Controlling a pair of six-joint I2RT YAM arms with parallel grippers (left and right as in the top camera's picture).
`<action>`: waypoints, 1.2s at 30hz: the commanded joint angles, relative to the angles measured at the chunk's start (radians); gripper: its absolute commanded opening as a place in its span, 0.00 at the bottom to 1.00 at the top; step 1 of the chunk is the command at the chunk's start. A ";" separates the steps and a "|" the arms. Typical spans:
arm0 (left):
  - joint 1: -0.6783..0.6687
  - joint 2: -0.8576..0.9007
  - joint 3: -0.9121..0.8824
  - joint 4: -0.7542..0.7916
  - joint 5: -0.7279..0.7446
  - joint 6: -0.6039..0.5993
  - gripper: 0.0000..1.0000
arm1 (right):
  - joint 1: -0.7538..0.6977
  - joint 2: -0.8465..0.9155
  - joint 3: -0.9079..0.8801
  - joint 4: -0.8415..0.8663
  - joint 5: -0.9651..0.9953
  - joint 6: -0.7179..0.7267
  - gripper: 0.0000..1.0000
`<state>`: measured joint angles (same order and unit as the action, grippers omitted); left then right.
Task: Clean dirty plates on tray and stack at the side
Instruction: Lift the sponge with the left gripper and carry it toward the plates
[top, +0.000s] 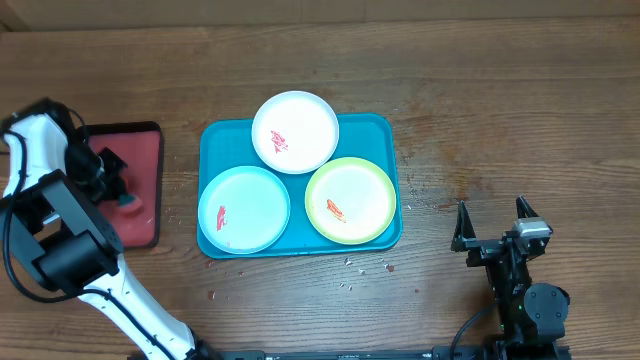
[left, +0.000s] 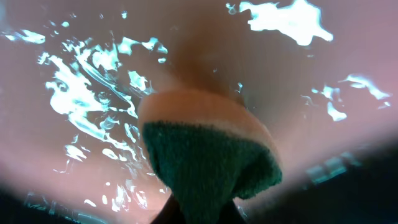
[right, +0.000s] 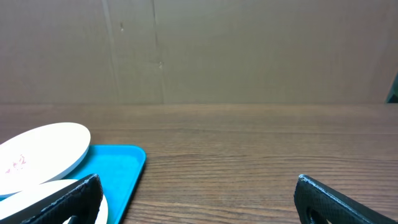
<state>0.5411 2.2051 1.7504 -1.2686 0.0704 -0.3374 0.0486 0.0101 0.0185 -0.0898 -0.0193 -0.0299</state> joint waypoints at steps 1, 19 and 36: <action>0.002 -0.008 0.212 -0.109 0.061 0.000 0.04 | 0.004 -0.007 -0.010 0.005 0.000 0.003 1.00; -0.003 -0.007 0.071 -0.113 -0.060 0.001 0.04 | 0.004 -0.007 -0.010 0.005 0.000 0.003 1.00; -0.033 -0.039 0.096 -0.149 -0.182 0.028 0.04 | 0.004 -0.007 -0.010 0.005 0.000 0.003 1.00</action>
<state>0.5091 2.1666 1.8771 -1.4132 -0.0826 -0.3309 0.0483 0.0101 0.0185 -0.0898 -0.0196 -0.0296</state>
